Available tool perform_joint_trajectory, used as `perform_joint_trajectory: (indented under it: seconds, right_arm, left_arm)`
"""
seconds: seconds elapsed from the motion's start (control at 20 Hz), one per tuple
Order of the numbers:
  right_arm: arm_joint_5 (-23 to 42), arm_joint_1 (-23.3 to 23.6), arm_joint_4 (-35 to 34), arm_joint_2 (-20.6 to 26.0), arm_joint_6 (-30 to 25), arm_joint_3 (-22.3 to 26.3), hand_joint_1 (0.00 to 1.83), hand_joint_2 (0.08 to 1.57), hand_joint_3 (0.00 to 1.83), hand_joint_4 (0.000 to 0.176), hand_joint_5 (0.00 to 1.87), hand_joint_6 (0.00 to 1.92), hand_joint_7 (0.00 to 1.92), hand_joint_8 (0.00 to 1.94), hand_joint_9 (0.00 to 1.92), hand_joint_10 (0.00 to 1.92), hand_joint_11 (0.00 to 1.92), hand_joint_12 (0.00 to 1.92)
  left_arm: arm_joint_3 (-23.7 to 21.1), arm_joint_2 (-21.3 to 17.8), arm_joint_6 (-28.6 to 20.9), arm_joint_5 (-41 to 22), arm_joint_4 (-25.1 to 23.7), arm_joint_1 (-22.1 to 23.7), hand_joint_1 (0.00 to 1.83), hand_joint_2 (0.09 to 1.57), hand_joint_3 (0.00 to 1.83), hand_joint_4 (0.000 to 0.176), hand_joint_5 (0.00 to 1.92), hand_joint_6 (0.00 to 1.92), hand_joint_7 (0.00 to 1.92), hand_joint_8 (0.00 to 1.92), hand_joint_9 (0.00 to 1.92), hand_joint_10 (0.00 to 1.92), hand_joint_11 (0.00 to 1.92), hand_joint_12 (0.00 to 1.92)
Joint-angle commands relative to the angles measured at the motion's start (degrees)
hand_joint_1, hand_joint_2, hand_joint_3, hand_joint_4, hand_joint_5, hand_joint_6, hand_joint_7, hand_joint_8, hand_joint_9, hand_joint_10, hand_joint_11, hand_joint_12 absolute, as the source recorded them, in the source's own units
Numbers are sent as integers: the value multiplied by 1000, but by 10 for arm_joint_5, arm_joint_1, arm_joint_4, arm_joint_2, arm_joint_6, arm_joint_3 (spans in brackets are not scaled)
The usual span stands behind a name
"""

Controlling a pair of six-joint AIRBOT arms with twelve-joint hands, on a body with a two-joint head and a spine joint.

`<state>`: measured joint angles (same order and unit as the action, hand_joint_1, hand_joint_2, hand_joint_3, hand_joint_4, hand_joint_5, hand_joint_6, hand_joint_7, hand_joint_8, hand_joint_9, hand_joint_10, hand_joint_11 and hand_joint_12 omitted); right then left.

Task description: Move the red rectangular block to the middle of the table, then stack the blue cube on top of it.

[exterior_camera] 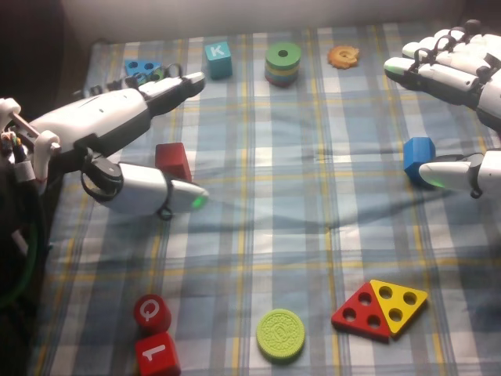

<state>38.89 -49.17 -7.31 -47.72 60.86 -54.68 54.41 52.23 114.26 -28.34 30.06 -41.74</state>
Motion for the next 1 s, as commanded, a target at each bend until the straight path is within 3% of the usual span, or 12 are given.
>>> perform_joint_trajectory:
  seconds: [0.0,0.25,0.35,0.5,0.6,0.65,0.7,0.75,0.8,0.85,0.9,0.95]
  right_arm:
    - [71,2,-1,3,-4,0,396,1195,0,40,0,0,0,0,0,0,0,0]
    - [74,-2,-3,3,-11,0,407,1202,0,26,0,0,0,0,0,0,0,0]
    - [75,-3,-3,3,-12,0,407,1202,0,33,0,0,0,0,0,0,0,0]
    - [77,-5,-5,3,-15,0,398,1204,0,46,0,0,0,0,0,0,0,0]
    - [78,-5,-5,3,-16,0,420,1211,3,31,0,0,0,0,0,0,5,2]
    - [78,-5,-5,3,-16,0,390,1212,3,42,0,0,0,0,0,0,0,0]
    - [78,-5,-5,3,-16,0,390,1212,3,42,0,0,0,0,0,0,0,0]
    - [78,-5,-5,3,-16,0,391,1214,4,37,0,0,0,0,0,0,0,0]
    - [79,-6,-6,3,-16,0,388,1211,2,45,0,0,0,0,0,0,0,0]
    - [79,-6,-7,3,-16,0,397,1215,3,41,0,0,0,0,0,0,0,0]
    - [79,-7,-7,3,-16,0,407,1214,3,34,0,0,0,0,0,0,0,0]
    - [79,-7,-7,3,-16,0,412,1217,3,21,0,0,0,0,0,0,12,6]
  left_arm:
    - [2,0,16,-55,3,4,852,993,0,9,48,15,84,26,0,0,0,0]
    - [19,13,87,-49,69,2,875,1015,4,0,166,13,228,17,151,44,38,19]
    - [27,20,97,-45,85,2,871,1023,0,0,219,9,299,12,257,26,1,601]
    - [38,29,100,-41,101,0,913,1040,1,0,314,11,371,6,324,26,0,948]
    - [41,32,100,-40,106,-3,985,1039,0,0,441,19,528,22,487,88,0,1261]
    - [43,34,100,-40,109,-5,1003,1078,0,0,603,12,745,38,496,659,4,1670]
    - [43,35,100,-40,111,-5,1003,1078,0,0,603,12,745,38,496,659,4,1670]
    - [43,38,100,-39,111,-6,1030,1093,1,0,716,31,868,101,544,960,130,1720]
    - [43,41,100,-38,110,-6,1076,1102,1,0,807,21,927,250,654,1179,433,1807]
    - [43,43,100,-38,109,-5,1213,1126,1,0,900,820,948,925,974,1406,926,1852]
    - [43,43,100,-40,108,-5,1161,1144,2,0,907,1026,1059,1454,1186,1751,1263,1907]
    - [38,43,100,-46,104,-2,1138,1170,4,0,865,1138,1055,1665,1221,1887,1344,1918]
